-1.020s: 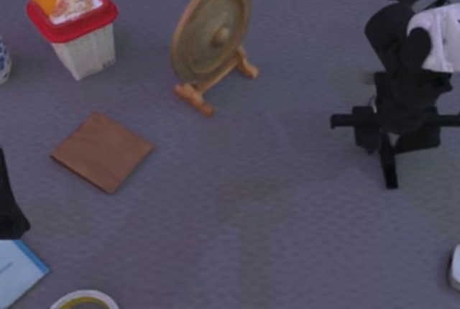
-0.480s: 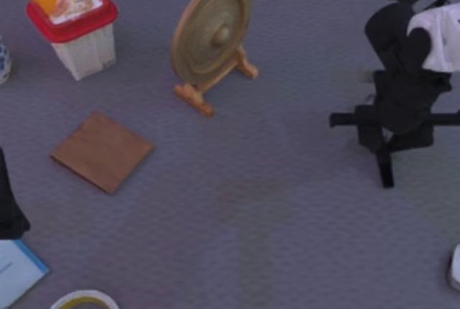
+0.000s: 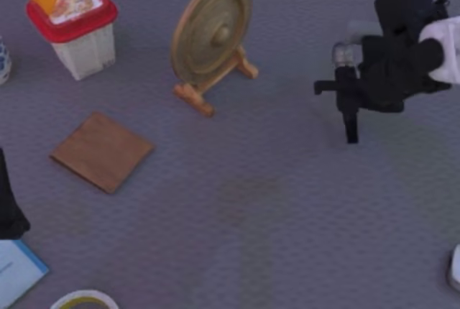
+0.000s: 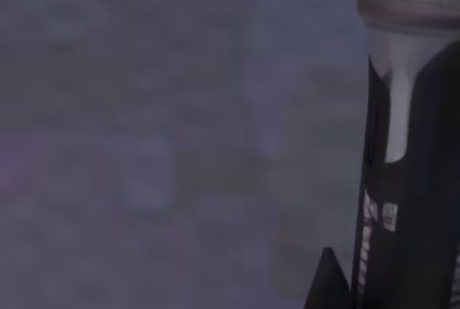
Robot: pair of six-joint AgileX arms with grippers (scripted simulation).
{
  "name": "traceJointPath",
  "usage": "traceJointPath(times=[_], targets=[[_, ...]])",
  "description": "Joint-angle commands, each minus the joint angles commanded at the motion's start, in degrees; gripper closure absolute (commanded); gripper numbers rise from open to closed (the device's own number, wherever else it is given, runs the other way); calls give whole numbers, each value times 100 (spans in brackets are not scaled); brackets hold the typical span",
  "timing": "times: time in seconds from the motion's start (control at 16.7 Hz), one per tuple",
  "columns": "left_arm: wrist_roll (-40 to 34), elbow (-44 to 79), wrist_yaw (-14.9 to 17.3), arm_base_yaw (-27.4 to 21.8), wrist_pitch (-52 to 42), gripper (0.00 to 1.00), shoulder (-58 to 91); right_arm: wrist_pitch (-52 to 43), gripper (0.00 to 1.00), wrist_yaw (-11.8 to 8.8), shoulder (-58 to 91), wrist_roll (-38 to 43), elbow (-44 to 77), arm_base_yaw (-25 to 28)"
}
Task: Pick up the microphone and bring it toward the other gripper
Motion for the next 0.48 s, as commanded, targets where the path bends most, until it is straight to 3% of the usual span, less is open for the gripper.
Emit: traceJointPath(times=[0.48], targets=[[0,0,0,0,0,0,0,4263,100,-1426,-916,-765,-1233,-50]])
